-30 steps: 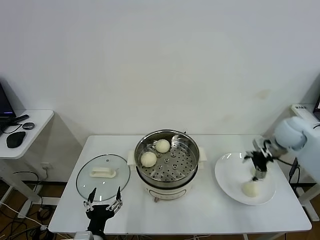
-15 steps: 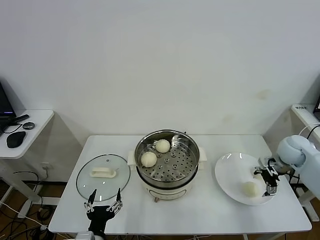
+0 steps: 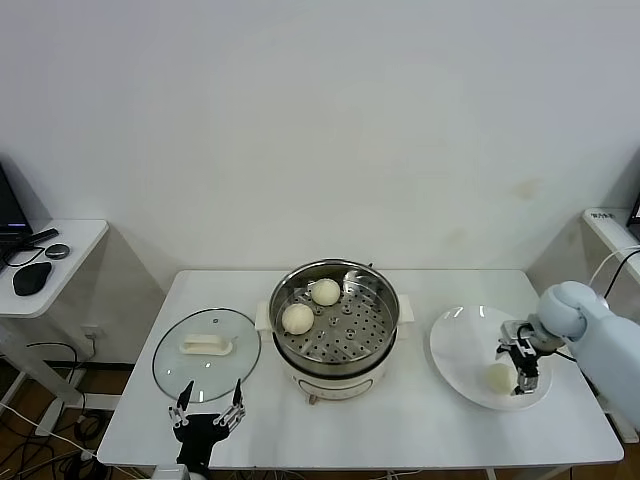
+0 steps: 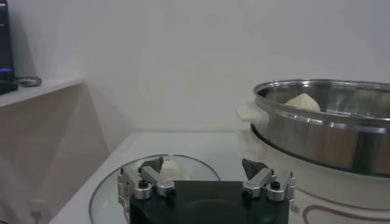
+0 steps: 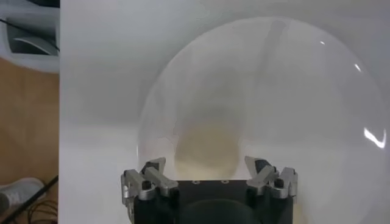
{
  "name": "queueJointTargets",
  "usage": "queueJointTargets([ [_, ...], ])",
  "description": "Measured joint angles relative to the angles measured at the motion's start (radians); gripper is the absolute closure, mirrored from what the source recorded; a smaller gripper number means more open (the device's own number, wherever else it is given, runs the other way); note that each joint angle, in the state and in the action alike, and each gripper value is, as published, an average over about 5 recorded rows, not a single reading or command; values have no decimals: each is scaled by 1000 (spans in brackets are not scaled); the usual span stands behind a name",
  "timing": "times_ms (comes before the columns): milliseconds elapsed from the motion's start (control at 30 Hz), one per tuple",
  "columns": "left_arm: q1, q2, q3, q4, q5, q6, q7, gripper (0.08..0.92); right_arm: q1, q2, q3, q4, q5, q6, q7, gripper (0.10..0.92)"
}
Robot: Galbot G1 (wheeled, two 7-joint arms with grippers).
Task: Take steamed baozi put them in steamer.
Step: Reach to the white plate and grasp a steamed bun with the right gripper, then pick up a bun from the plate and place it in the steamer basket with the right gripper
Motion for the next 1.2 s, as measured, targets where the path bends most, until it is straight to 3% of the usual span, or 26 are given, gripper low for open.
queueJointTargets([
  [333,-7,0,2,7,-5,0,1,177,-5,26,6,-36,-20,-4,10,205],
  [900,-20,-6,12,18,-3,0,1,177,24,17,4,-41,30,-46,16,441],
  [1200,-39,-10,20,14,-1,0,-7,177,227,20,-120,-27,151,-82,-2,451],
])
